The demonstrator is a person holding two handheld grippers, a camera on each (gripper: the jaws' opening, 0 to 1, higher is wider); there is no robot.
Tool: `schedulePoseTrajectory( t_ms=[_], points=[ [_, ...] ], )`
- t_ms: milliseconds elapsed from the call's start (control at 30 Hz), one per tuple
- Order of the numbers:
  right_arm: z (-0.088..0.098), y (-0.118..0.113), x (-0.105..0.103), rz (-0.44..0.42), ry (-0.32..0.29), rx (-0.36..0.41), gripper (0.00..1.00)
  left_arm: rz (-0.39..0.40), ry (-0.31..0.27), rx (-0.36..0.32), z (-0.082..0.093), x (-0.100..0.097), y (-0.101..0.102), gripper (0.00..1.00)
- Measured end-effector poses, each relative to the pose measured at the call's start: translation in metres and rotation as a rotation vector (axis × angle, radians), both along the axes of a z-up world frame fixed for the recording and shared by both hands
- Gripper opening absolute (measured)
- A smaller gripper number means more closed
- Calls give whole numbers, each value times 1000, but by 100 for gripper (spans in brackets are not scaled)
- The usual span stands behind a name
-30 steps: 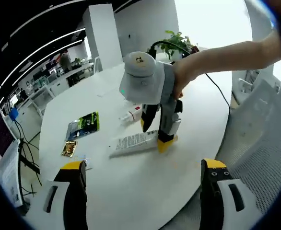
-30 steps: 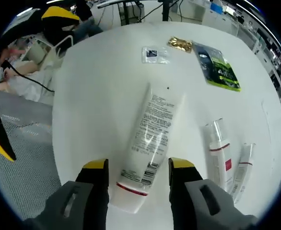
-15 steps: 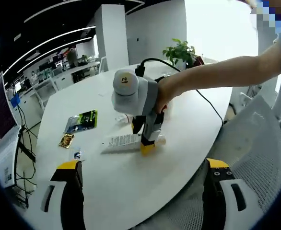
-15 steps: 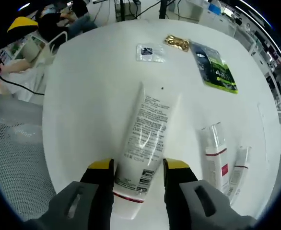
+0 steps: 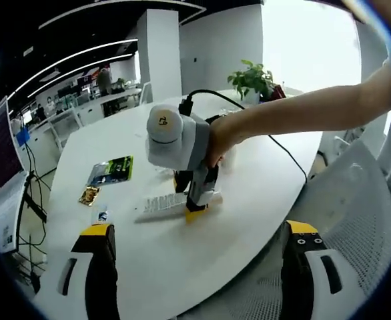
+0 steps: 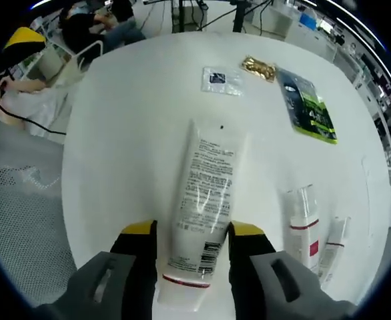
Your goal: Arrange the skincare products in the storage area until every visible bottle or jar stands upright without overlapping.
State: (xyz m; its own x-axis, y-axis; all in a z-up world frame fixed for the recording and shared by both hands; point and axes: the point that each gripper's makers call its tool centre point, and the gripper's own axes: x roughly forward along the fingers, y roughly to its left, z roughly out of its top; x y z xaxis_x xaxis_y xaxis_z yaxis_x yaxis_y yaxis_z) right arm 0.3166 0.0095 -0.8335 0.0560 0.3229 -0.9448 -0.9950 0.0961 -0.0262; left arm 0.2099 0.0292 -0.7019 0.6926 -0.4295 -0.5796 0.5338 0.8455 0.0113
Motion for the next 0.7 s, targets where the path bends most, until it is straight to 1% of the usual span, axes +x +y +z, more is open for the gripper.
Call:
schedulePoseTrajectory(
  t_ms=[67, 233, 367, 533, 700],
  points=[
    [0, 1, 0, 2, -1, 3, 34, -1, 4, 0, 0, -1, 0, 98],
    [1, 2, -2, 8, 2, 5, 32, -1, 6, -6, -1, -2, -2, 97],
    [0, 5, -2, 7, 5, 28, 29, 1, 14, -2, -5, -3, -1, 97],
    [1, 3, -4, -16, 10, 70, 26, 8, 21, 10, -8, -3, 2, 95],
    [1, 5, -4, -25, 20, 89, 23, 8, 35, 26, -11, -4, 7, 93]
  ],
)
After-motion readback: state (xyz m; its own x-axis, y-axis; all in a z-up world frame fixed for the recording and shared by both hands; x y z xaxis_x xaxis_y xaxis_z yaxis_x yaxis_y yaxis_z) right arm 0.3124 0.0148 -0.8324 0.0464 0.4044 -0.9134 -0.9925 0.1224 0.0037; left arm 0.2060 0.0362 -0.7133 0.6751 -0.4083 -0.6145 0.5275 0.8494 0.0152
